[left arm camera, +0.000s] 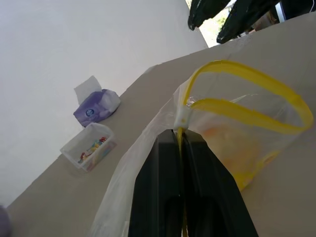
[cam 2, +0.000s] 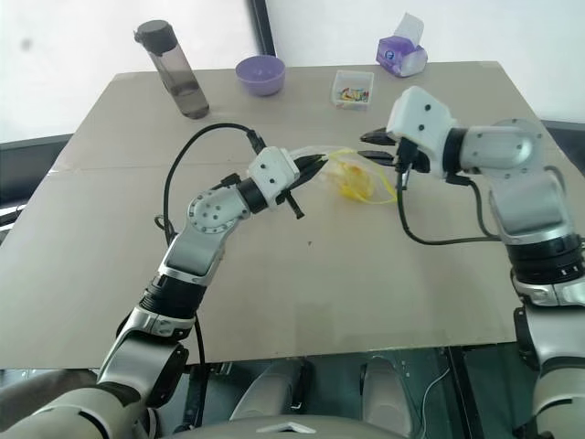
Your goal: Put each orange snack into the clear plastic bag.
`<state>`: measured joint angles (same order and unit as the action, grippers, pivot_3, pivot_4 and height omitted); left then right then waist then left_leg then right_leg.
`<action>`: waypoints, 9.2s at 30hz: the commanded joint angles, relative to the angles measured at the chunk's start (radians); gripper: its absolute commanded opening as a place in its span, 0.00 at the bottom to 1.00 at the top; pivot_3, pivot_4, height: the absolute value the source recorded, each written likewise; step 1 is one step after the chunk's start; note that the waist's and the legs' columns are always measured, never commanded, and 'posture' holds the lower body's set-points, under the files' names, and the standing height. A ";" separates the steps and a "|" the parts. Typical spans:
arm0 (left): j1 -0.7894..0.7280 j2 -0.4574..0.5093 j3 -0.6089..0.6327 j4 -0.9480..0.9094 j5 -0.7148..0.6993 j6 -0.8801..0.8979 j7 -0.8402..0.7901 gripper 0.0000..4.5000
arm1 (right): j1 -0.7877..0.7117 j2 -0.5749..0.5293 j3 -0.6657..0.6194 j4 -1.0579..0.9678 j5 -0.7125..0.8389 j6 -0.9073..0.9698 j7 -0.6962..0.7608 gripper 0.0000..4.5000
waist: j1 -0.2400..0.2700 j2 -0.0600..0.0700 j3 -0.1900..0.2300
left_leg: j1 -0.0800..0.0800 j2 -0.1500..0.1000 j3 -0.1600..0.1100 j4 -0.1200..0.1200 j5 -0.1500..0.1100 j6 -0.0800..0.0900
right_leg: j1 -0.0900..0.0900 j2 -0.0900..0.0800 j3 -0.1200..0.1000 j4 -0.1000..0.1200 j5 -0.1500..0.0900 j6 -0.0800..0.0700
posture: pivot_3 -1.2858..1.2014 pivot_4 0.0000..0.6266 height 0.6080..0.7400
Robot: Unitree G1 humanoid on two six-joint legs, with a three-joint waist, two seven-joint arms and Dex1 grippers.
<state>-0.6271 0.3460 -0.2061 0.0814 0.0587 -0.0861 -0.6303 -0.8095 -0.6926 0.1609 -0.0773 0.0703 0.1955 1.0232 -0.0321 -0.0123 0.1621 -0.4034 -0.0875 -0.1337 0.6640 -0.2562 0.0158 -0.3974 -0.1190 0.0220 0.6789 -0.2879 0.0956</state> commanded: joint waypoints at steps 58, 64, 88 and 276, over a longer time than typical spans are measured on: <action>-0.029 0.105 -0.031 -0.085 0.181 -0.121 0.006 0.00 | -0.068 0.078 0.073 0.073 -0.125 -0.216 -0.007 0.19 | -0.008 0.000 0.000 | 0.000 0.000 0.000 0.000 0.000 0.000 | 0.000 0.000 -0.001 0.000 0.000 0.000 | 0.52 0.24 1.00; -0.033 0.101 -0.033 -0.081 0.181 -0.124 0.006 0.00 | -0.067 0.078 0.076 0.067 -0.123 -0.215 -0.006 0.19 | -0.008 0.000 0.000 | 0.000 0.000 0.000 0.000 0.000 0.000 | 0.000 0.000 0.000 0.000 0.000 0.000 | 0.52 0.24 1.00; -0.038 0.090 -0.037 -0.062 0.180 -0.137 0.012 0.00 | -0.065 0.090 0.083 0.052 -0.114 -0.223 0.001 0.01 | -0.008 0.000 0.000 | 0.000 0.000 -0.001 0.000 0.000 0.000 | 0.000 0.000 0.000 0.000 0.000 0.000 | 0.52 0.24 1.00; -0.010 0.166 -0.023 -0.020 0.206 -0.273 0.039 0.00 | -0.129 0.088 0.098 0.239 -0.163 -0.483 0.047 0.58 | -0.009 0.000 0.000 | 0.000 0.000 0.000 0.000 0.000 0.000 | 0.000 0.000 0.000 0.000 0.000 0.000 | 0.52 0.24 1.00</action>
<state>-0.6315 0.5099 -0.2387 0.0958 0.2708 -0.3461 -0.5943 -0.9108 -0.6016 0.2687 0.1761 -0.1036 -0.2831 1.0662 -0.0410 -0.0119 0.1623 -0.4035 -0.0877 -0.1342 0.6639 -0.2562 0.0158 -0.3977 -0.1186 0.0216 0.6794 -0.2879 0.0956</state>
